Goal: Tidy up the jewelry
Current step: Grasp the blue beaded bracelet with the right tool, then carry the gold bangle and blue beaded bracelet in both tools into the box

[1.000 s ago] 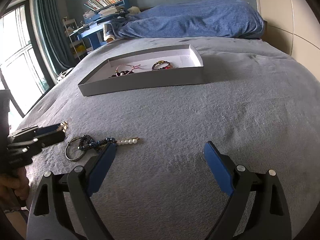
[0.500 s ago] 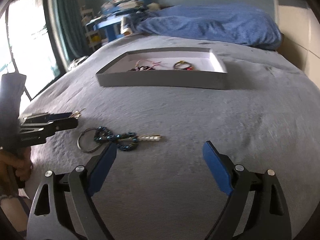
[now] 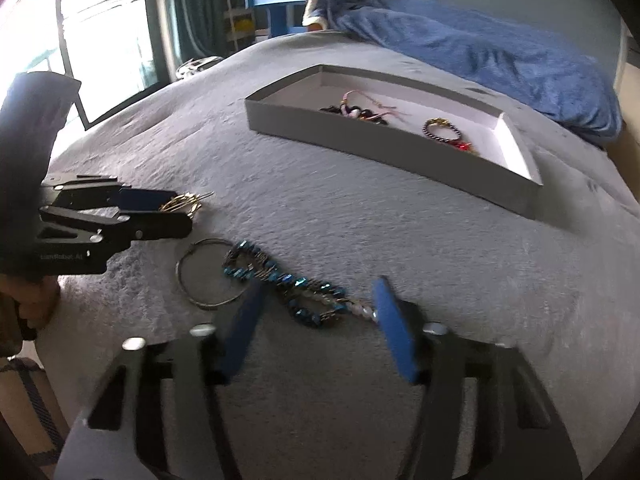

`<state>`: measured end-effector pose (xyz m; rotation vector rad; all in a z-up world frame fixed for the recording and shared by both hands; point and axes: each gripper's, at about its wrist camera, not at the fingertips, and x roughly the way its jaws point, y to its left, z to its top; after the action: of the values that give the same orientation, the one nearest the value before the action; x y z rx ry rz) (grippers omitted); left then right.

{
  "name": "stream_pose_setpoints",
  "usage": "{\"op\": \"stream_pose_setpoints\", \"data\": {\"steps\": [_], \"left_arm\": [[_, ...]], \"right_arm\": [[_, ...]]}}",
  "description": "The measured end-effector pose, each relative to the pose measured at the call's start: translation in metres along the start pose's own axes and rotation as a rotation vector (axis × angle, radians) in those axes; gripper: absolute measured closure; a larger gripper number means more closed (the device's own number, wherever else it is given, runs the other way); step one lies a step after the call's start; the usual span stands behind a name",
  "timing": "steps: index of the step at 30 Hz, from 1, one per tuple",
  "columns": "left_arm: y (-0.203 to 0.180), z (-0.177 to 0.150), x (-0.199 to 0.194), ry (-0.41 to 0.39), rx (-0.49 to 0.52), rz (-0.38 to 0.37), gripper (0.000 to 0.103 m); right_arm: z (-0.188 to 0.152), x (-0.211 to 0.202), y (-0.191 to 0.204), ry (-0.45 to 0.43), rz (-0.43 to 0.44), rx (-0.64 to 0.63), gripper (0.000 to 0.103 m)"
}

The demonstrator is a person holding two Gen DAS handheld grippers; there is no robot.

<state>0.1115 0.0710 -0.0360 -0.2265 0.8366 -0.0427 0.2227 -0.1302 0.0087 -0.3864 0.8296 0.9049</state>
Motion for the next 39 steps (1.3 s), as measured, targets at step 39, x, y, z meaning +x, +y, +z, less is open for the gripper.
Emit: {"op": "stream_pose_setpoints", "data": {"steps": [39], "left_arm": [[-0.004,0.0,-0.005,-0.031,0.016,0.004,0.062]], "right_arm": [[-0.045,-0.032,-0.056,-0.015,-0.004,0.259,0.092]]}}
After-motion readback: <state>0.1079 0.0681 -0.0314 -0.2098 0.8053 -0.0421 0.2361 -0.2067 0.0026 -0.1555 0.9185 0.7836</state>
